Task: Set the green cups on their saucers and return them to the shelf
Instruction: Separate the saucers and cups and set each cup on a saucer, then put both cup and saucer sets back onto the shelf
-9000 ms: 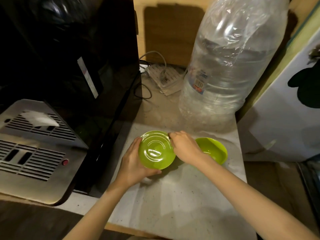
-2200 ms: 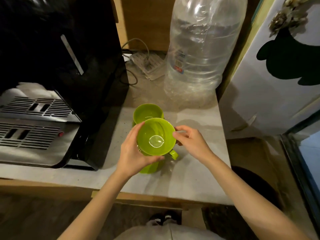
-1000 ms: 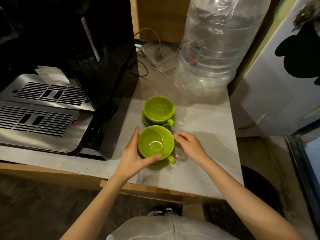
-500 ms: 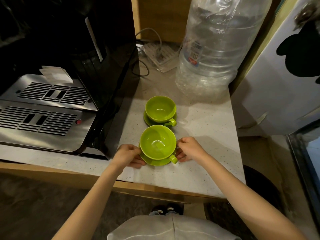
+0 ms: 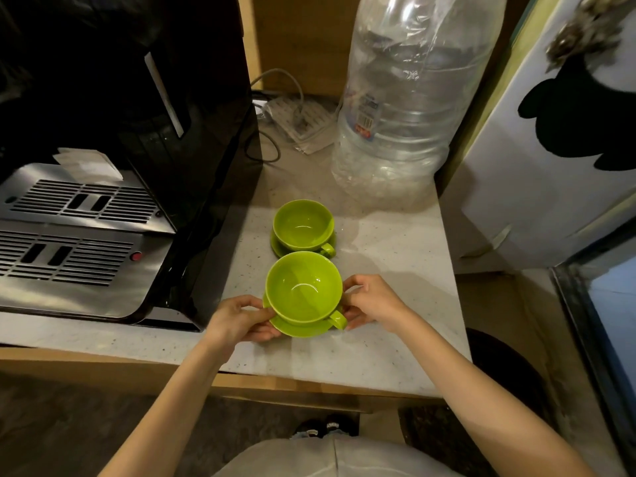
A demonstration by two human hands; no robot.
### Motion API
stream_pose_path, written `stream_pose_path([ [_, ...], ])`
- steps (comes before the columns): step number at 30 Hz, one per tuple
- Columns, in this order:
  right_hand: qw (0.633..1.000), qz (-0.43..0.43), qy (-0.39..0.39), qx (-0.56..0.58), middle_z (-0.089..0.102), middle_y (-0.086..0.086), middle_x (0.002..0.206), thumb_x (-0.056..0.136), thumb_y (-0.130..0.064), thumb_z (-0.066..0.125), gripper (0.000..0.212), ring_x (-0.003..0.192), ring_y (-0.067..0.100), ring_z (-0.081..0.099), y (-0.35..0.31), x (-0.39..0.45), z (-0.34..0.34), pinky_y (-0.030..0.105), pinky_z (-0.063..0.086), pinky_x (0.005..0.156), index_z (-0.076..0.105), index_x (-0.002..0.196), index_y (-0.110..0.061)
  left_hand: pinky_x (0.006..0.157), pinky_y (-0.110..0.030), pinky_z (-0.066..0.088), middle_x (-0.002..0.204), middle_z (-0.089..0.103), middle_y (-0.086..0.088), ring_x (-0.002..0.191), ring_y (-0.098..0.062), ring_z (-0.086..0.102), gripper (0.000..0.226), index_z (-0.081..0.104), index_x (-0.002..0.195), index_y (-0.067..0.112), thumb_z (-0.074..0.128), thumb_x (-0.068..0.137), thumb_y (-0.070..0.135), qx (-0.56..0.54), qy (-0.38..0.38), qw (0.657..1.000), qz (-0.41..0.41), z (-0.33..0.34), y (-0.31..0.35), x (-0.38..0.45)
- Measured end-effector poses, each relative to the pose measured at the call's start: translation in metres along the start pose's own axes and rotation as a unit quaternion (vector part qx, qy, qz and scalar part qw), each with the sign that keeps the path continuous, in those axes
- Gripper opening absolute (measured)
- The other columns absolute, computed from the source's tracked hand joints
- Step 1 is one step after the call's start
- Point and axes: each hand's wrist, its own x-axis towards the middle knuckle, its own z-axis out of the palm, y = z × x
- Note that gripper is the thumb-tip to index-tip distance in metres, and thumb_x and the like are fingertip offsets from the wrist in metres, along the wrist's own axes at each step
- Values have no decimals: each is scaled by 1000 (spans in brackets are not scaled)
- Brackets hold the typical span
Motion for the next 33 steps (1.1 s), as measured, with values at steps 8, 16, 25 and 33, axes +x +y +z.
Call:
stream_pose_path([
  [8,993,-105,21,44,59,12,66,85,-3,56,11,38,7,60,-57,-37,-35,23,56,44,56,97,-4,41,-16,52,52,70,-9,45,-12,67,6,60,80,-3,63,79,3,-44,5,996,79,15,62,-15],
  [16,951,-252,74,162,63,3,40,90,-5,51,8,33,13,60,-161,-77,-79,23,53,37,55,82,-5,38,-9,47,44,66,-4,37,-5,60,9,63,75,2,59,82,8,-87,-14,976,202,38,188,-33],
  [25,905,-358,85,213,65,6,42,90,0,48,10,37,15,63,-257,-121,-114,23,54,38,56,83,0,37,-9,46,39,63,-3,36,-5,60,15,63,67,2,58,81,3,-139,-7,942,306,54,302,-61],
  [33,863,-423,87,264,65,7,41,87,3,51,8,38,12,63,-351,-149,-144,18,51,37,58,83,5,36,-12,48,39,63,-8,37,-10,62,14,60,70,-5,55,82,-1,-195,-30,907,373,57,409,-96],
])
